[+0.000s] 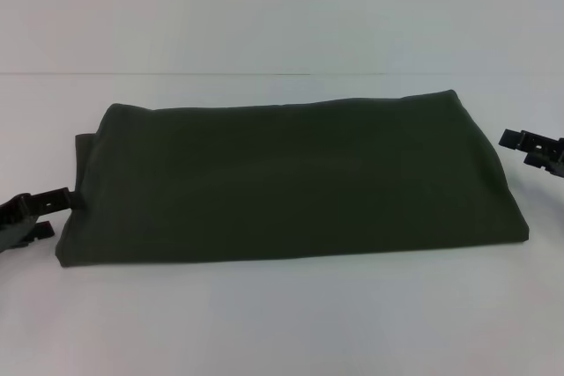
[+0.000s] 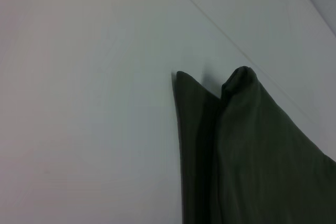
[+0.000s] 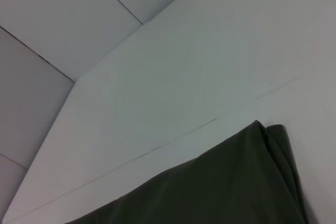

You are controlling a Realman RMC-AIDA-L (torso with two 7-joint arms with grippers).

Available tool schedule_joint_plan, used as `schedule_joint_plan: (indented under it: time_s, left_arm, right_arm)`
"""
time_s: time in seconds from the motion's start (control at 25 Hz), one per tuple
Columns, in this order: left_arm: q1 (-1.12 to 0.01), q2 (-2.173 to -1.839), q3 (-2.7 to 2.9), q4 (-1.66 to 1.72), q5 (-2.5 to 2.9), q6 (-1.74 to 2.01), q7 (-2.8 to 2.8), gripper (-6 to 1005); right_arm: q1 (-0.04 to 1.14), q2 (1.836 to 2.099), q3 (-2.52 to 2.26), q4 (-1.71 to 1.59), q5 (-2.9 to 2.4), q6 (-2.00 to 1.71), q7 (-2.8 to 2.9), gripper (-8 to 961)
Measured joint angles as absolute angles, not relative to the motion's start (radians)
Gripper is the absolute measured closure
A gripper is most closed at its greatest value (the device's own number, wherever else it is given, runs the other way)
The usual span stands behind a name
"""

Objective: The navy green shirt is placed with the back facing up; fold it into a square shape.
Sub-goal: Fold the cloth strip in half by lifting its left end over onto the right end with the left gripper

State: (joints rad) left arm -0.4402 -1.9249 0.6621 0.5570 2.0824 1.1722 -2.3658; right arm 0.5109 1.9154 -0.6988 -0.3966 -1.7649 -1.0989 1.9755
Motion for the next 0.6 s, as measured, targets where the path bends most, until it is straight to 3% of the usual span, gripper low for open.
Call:
schedule_joint_plan:
  time_s: [0.6]
  left_arm:
    - [-0.464, -1.913, 0.657, 0.562, 2.175, 1.238, -2.41, 115]
  right_arm:
    - [0.521, 1.914, -0.703, -0.4, -1.766, -1.071, 1.977, 113]
